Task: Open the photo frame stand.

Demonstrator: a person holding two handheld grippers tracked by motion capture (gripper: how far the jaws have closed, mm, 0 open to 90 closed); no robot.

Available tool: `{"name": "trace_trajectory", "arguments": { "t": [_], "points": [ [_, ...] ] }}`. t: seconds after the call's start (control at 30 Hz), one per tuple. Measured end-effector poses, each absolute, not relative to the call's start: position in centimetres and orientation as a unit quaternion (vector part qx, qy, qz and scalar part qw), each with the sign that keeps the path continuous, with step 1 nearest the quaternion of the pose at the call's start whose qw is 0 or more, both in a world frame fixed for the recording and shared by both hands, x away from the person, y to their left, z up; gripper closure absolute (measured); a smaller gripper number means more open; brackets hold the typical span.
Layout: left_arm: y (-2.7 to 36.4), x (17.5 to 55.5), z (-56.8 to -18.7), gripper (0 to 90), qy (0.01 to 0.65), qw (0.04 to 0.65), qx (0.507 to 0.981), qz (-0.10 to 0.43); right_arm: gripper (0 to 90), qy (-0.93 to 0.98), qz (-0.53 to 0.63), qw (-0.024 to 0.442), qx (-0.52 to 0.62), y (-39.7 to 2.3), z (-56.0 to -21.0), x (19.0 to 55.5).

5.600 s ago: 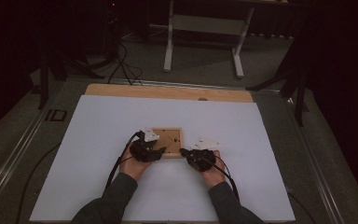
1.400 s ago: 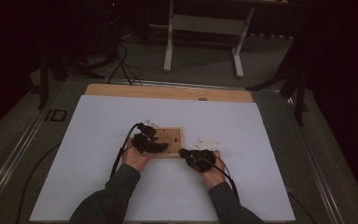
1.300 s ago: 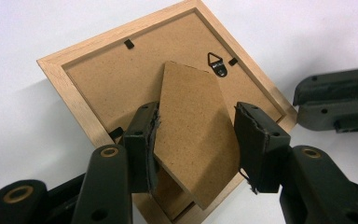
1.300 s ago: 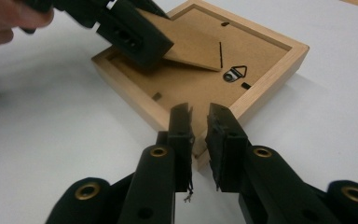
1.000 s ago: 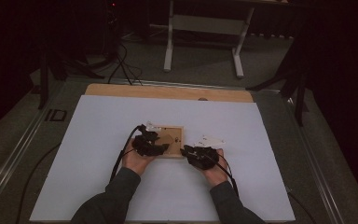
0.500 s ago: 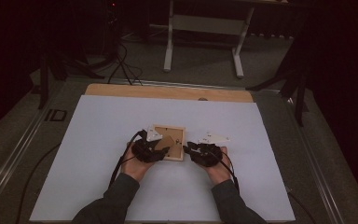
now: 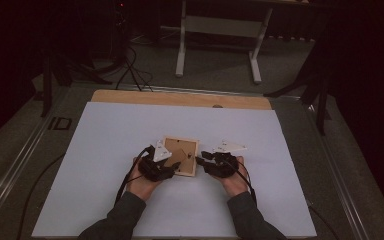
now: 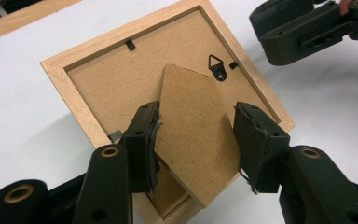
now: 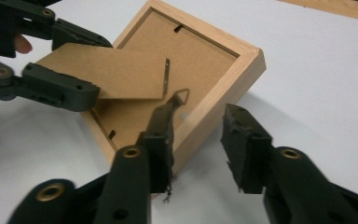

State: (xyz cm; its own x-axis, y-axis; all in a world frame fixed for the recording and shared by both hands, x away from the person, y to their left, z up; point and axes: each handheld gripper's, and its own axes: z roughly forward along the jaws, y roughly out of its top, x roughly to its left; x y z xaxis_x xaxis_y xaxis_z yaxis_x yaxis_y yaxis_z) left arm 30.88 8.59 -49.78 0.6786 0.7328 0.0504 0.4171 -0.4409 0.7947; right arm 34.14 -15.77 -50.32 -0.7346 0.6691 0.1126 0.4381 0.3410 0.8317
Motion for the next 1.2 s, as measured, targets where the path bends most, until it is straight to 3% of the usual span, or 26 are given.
{"name": "trace_trajectory", "arguments": {
  "t": [0.7,1.2],
  "points": [
    [9.5,28.3,-50.5,52.4,0.317,0.412,0.823,0.229,41.2,0.803,0.474,0.07,0.355,-14.4,-50.8,35.6],
    [10.1,28.1,-50.6,52.3,0.312,0.43,0.82,0.211,38.5,0.798,0.48,0.029,0.363,-14.2,-51.5,36.2]
  ]
}}
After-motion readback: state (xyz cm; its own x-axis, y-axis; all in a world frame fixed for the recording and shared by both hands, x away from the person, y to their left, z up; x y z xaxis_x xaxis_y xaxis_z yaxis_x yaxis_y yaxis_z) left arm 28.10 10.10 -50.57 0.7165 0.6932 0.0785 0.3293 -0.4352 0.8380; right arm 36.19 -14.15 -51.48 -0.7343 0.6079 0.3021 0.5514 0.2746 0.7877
